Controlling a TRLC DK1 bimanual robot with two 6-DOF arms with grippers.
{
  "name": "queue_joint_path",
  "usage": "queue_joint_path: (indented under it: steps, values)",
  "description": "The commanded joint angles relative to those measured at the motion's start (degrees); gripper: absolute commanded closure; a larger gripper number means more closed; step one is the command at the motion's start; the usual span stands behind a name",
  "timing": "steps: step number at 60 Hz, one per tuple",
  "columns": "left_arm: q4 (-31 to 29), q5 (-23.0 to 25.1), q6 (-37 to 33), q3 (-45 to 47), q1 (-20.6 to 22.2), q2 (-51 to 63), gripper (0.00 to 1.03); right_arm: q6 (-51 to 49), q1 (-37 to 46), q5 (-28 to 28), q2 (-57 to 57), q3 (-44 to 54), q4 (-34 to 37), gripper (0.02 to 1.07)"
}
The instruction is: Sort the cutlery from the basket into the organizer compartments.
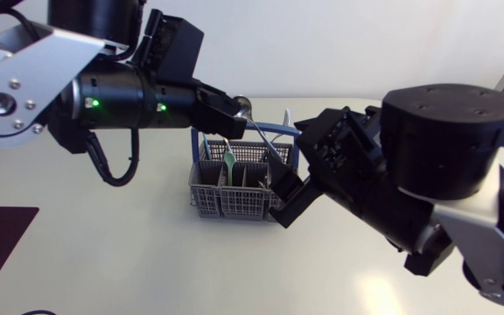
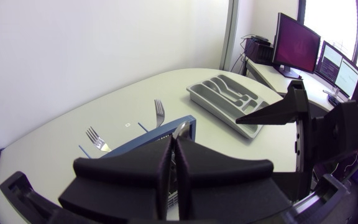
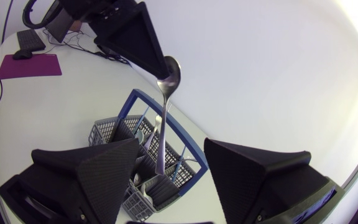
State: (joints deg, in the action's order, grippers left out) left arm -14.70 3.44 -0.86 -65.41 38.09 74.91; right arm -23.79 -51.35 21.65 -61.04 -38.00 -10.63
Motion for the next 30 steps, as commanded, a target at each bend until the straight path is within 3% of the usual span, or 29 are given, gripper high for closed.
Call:
queue_joint_path:
  steps: [1,30]
  values:
    - [0.7,0.7,2.5,-3.0,0.9,2.5,1.00,-2.3,-0.8,1.9,-2.5,1.7,-3.1,0.39]
    - [-1.1,1.8,4.6,-5.9,1.9,5.9,1.00,-4.6,-0.6,6.8,-10.7,-1.7,-11.3,0.80]
